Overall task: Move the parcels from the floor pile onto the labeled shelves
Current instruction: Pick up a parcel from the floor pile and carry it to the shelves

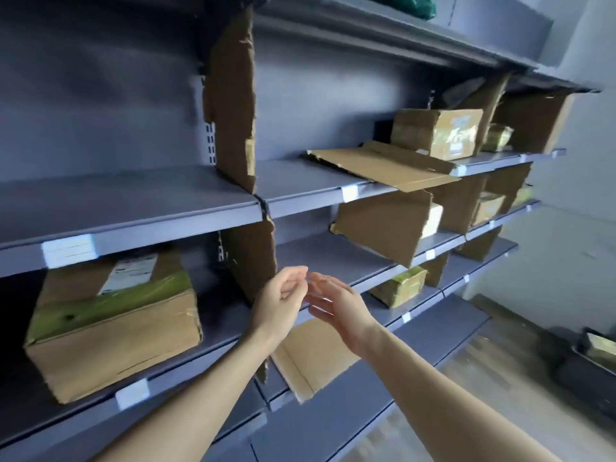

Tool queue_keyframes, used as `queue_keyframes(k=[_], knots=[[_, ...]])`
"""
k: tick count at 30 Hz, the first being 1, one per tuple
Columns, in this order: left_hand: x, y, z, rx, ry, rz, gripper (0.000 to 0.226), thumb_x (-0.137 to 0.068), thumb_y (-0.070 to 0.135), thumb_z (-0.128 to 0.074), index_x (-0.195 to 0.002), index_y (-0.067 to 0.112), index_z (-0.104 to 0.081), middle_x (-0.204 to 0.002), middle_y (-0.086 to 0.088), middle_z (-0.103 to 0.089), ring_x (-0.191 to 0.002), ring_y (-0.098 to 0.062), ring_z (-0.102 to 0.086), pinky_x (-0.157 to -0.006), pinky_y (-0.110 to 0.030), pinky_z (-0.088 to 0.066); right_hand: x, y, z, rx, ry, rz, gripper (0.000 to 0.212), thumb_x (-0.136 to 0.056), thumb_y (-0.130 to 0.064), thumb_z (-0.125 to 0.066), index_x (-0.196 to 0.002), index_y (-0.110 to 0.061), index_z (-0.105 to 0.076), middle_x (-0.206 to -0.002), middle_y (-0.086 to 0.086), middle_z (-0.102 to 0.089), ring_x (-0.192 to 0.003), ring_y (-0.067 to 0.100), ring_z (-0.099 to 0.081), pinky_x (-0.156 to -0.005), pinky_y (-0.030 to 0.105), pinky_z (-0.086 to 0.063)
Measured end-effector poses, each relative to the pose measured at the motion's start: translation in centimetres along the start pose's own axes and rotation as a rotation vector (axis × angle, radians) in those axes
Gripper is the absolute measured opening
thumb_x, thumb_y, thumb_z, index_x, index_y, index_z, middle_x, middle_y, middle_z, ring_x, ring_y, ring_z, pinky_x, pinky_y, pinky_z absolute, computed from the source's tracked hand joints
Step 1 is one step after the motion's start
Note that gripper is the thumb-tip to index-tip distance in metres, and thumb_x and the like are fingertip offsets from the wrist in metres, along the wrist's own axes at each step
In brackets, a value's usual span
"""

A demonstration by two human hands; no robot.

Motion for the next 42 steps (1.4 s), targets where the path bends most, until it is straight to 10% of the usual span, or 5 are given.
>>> queue_keyframes(k=[21,26,36,42], knots=[[15.1,5.7,-58.8,-0.117,-0.749,0.367,0.052,-0.096,0.021,-0.059,-0.144,0.012,-0.044,-0.146,-0.011,-0.048,-0.132,-0.027,-0.048,-0.098,-0.031,-0.035,37.8,5.5,61.5,-0.303,1.109,-0.125,0.016,-0.101,-0.019,-0.059,-0.113,-0.012,-0.066,-0.103,0.008,-0.073,-0.093,0.024,-0.07,-0.09,0.036,-0.055],[14.9,4.9,-68.5,-0.155,-0.841,0.442,0.076,-0.066,0.042,-0.059,-0.138,0.019,-0.051,-0.133,-0.006,-0.058,-0.122,-0.028,-0.056,-0.105,-0.041,-0.046,41.1,7.3,69.3,-0.291,1.206,-0.203,0.018,-0.101,-0.013,-0.055,-0.116,-0.01,-0.065,-0.104,0.009,-0.072,-0.091,0.023,-0.069,-0.098,0.04,-0.053],[6.7,6.9,-92.4,-0.027,-0.92,0.462,0.044,-0.091,0.029,-0.06,-0.134,0.018,-0.054,-0.123,-0.004,-0.062,-0.108,-0.024,-0.059,-0.086,-0.034,-0.05,37.1,3.7,90.1,-0.236,1.311,-0.228,0.024,-0.096,-0.004,-0.058,-0.117,-0.011,-0.066,-0.096,0.006,-0.072,-0.089,0.022,-0.07,-0.074,0.029,-0.056],[0.9,10.7,-105.5,-0.04,-0.991,0.321,0.043,-0.097,0.029,-0.057,-0.139,0.017,-0.054,-0.142,0.0,-0.053,-0.13,-0.019,-0.049,-0.104,-0.031,-0.036,31.8,-0.7,100.9,0.086,1.268,-0.261,0.032,-0.098,-0.022,-0.058,-0.128,-0.015,-0.065,-0.118,0.003,-0.069,-0.108,0.018,-0.062,-0.093,0.031,-0.05]])
Point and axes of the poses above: each hand's wrist, its own x-axis away from the middle knuckle, its own z-axis out of the back of the hand, y = z × x, the point moved 6 cm from there along -x, towards the middle knuckle
